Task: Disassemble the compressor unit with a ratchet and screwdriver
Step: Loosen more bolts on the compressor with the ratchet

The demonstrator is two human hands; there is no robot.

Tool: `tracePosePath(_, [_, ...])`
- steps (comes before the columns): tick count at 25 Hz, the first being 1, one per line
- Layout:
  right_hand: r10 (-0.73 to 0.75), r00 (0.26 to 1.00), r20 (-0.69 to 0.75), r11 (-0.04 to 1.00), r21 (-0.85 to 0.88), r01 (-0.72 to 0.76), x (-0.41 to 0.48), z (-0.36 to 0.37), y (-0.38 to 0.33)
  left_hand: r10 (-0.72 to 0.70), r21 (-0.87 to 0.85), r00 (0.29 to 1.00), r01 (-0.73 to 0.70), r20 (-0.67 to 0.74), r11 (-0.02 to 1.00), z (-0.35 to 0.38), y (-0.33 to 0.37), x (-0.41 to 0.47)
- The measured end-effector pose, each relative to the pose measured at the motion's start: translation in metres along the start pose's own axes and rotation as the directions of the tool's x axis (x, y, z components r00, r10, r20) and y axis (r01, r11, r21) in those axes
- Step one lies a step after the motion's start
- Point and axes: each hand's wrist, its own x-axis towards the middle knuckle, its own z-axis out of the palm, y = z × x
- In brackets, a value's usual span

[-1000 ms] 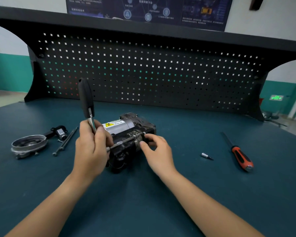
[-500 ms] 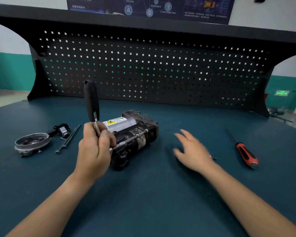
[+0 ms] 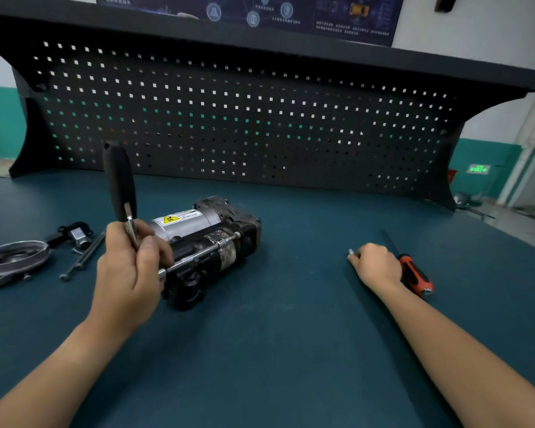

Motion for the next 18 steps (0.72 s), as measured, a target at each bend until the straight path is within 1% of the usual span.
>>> tracePosePath(2, [0.086, 0.996, -0.014, 0.994, 0.071, -0.085, 0.009, 0.005, 0.002, 0.026, 0.067, 1.0, -0.025, -0.016, 0.997, 0.001, 0.001, -0.001])
tracePosePath(3, [0.117, 0.993, -0.019, 0.989, 0.098, -0.114, 0.01, 0.007, 0.003, 0.051, 0.129, 0.998, -0.047, -0.028, 0.99, 0.001, 0.001, -0.001])
tracePosePath(5, [0.127, 0.99, -0.068, 0.986, 0.113, -0.118, 0.008, 0.009, 0.002, 0.093, 0.225, 0.994, -0.08, -0.048, 0.971, 0.001, 0.001, -0.002])
tracePosePath(6, [0.096, 0.988, -0.122, 0.988, 0.13, -0.08, 0.005, 0.009, -0.001, 0.096, 0.221, 0.994, -0.081, -0.056, 0.972, 0.002, 0.002, -0.002])
tracePosePath(7, [0.03, 0.981, -0.19, 0.985, 0.172, 0.004, 0.001, 0.008, -0.006, 0.089, 0.193, 0.994, -0.074, -0.066, 0.978, 0.003, 0.002, -0.002])
tracePosePath(8, [-0.069, 0.961, -0.269, 0.96, 0.243, 0.138, -0.005, 0.007, -0.016, 0.068, 0.154, 0.995, -0.055, -0.08, 0.987, 0.004, 0.002, -0.002])
tracePosePath(9, [-0.19, 0.922, -0.338, 0.897, 0.321, 0.303, -0.012, 0.006, -0.031, 0.037, 0.121, 0.994, -0.025, -0.099, 0.992, 0.006, 0.003, -0.001])
tracePosePath(10, [-0.315, 0.872, -0.375, 0.8, 0.39, 0.456, -0.019, 0.003, -0.05, 0.004, 0.101, 0.993, 0.008, -0.119, 0.995, 0.006, 0.004, 0.0])
tracePosePath(11, [-0.428, 0.823, -0.373, 0.692, 0.45, 0.565, -0.026, -0.001, -0.072, -0.019, 0.09, 0.99, 0.032, -0.137, 0.995, 0.007, 0.004, 0.001])
tracePosePath(12, [-0.524, 0.779, -0.344, 0.596, 0.506, 0.624, -0.033, -0.004, -0.095, -0.031, 0.082, 0.989, 0.043, -0.147, 0.996, 0.008, 0.004, 0.0])
tracePosePath(13, [-0.591, 0.745, -0.308, 0.519, 0.562, 0.644, -0.041, -0.006, -0.115, -0.032, 0.077, 0.988, 0.044, -0.151, 0.996, 0.009, 0.004, 0.0])
tracePosePath(14, [-0.625, 0.729, -0.278, 0.463, 0.62, 0.633, -0.047, -0.008, -0.13, -0.027, 0.066, 0.988, 0.038, -0.15, 0.997, 0.01, 0.004, -0.001])
tracePosePath(15, [-0.628, 0.736, -0.252, 0.431, 0.675, 0.599, -0.052, -0.009, -0.14, -0.015, 0.055, 0.989, 0.023, -0.144, 0.998, 0.01, 0.005, -0.001])
tracePosePath(16, [-0.61, 0.758, -0.231, 0.422, 0.715, 0.558, -0.054, -0.009, -0.143, 0.011, 0.061, 0.991, -0.003, -0.131, 0.998, 0.01, 0.005, -0.001])
tracePosePath(17, [-0.592, 0.778, -0.21, 0.429, 0.735, 0.525, -0.055, -0.009, -0.143, 0.069, 0.105, 0.991, -0.057, -0.111, 0.993, 0.01, 0.005, 0.001])
tracePosePath(18, [-0.585, 0.789, -0.187, 0.441, 0.743, 0.503, -0.055, -0.008, -0.14, 0.159, 0.179, 0.985, -0.145, -0.068, 0.973, 0.008, 0.005, 0.003])
